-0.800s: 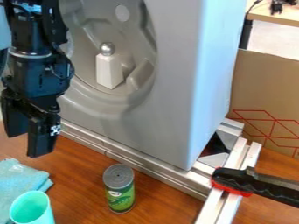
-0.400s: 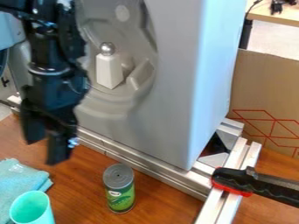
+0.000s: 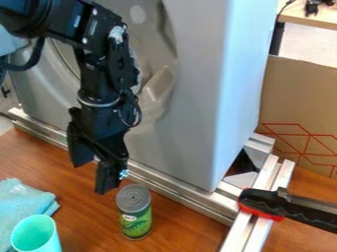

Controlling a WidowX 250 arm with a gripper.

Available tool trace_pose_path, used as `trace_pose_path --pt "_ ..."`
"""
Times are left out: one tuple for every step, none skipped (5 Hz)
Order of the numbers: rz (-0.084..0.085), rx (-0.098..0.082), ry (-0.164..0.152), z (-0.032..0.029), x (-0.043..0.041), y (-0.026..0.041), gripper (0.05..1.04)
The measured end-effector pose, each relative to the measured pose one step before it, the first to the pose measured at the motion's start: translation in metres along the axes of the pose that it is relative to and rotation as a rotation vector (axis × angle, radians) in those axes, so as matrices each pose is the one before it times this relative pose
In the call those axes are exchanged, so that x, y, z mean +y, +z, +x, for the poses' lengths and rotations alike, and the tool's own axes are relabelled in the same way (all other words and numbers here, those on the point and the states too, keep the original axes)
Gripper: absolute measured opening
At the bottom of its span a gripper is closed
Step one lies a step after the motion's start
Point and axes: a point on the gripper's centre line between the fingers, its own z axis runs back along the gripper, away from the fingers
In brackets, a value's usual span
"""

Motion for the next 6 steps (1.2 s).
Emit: trace_pose_path --pt "-0.0051 -0.1275 0.0672 0.01896 -0.00005 -0.00079 1.001" --pt "-0.0299 -0.0945 0.0667 0.01363 -0.00221 -0.00066 1.001" --pt "-0.0252 -0.0797 0.1399 0.00082 0.00126 -0.01002 1.001" --pt "0.02 0.0395 0.0446 -0.00209 0.00343 -0.01132 1.001" --pt "0.0593 0.0143 0.1058 -0.00113 0.00953 -0.00652 1.001" --pt "0.0218 -0.0032 0.0732 0.00341 0.003 -0.0035 1.001"
